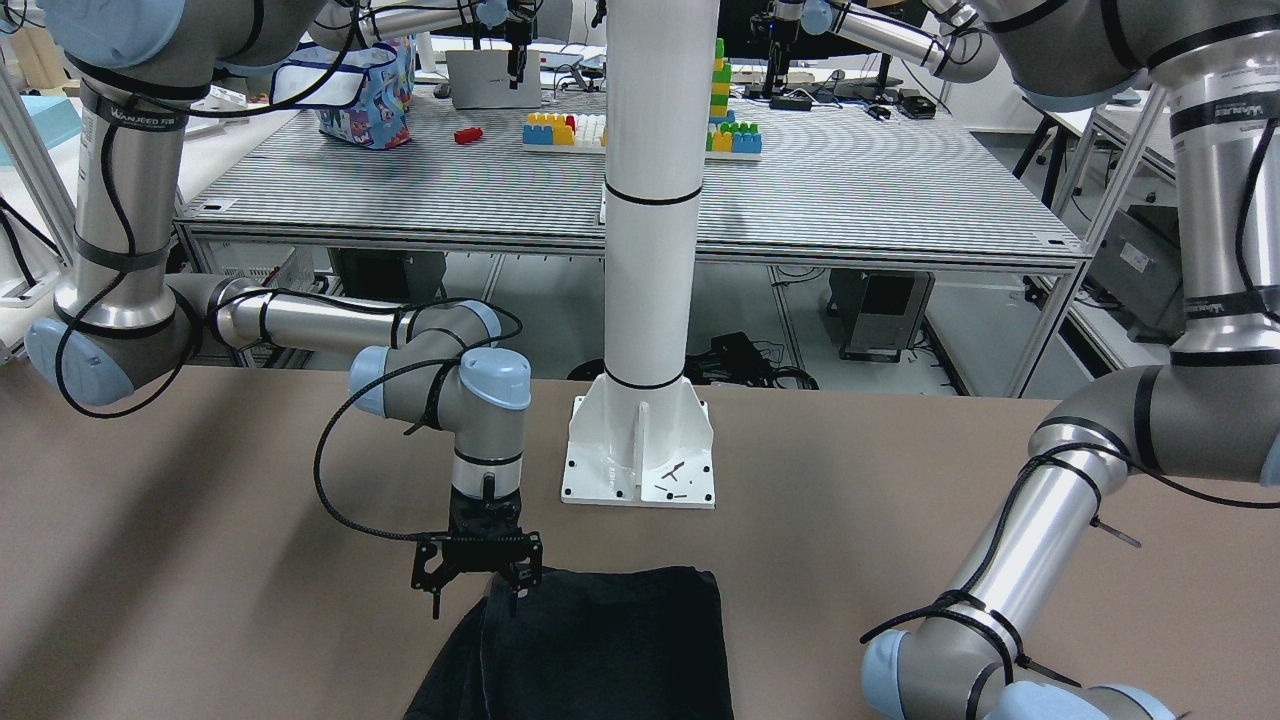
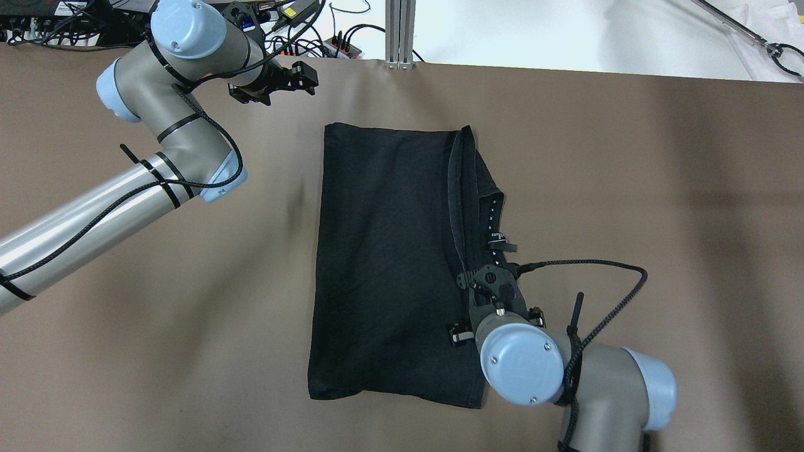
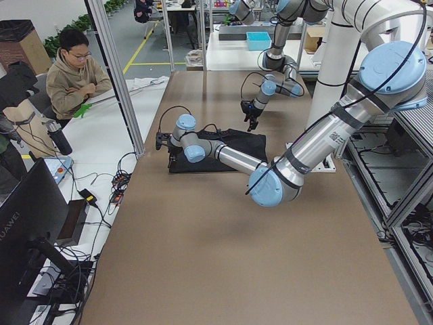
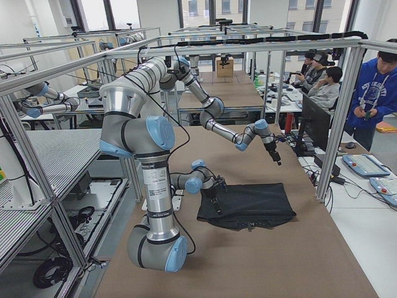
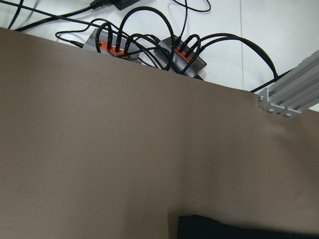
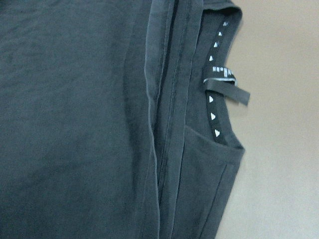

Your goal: Fold clothes

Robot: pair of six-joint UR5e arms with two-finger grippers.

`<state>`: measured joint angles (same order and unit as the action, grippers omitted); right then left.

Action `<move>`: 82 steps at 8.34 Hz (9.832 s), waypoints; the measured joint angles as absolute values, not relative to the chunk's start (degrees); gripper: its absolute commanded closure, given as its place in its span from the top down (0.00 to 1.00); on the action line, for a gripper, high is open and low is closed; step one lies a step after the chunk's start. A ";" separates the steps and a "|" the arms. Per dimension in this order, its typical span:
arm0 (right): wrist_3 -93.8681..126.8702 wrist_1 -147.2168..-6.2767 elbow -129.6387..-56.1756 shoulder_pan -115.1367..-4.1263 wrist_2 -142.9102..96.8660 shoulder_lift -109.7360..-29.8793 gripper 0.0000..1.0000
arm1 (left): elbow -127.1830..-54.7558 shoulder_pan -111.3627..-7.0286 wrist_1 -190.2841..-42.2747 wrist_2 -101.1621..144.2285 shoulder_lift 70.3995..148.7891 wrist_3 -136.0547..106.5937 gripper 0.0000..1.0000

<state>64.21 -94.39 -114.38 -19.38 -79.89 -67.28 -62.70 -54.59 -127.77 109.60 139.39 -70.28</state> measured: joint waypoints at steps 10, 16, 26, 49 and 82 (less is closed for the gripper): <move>49.51 -76.29 -86.71 -38.50 -93.34 -58.25 0.95 | -64.90 -54.51 -127.63 109.51 137.76 -70.97 1.00; 52.45 -75.95 -75.03 -41.67 -95.44 -47.06 0.95 | -64.97 -54.49 -127.62 109.24 137.75 -71.01 1.00; 91.50 -76.41 -104.25 -33.20 -99.27 -65.47 0.76 | -67.07 -54.28 -127.37 109.07 137.55 -72.93 1.00; 125.60 -82.10 -110.76 -11.16 -75.96 -73.04 0.00 | -67.65 -54.01 -127.27 107.66 137.10 -72.90 1.00; 122.37 -88.21 -128.71 -21.19 -90.77 -70.68 0.00 | -131.34 -17.31 -103.35 85.10 106.08 -116.05 0.00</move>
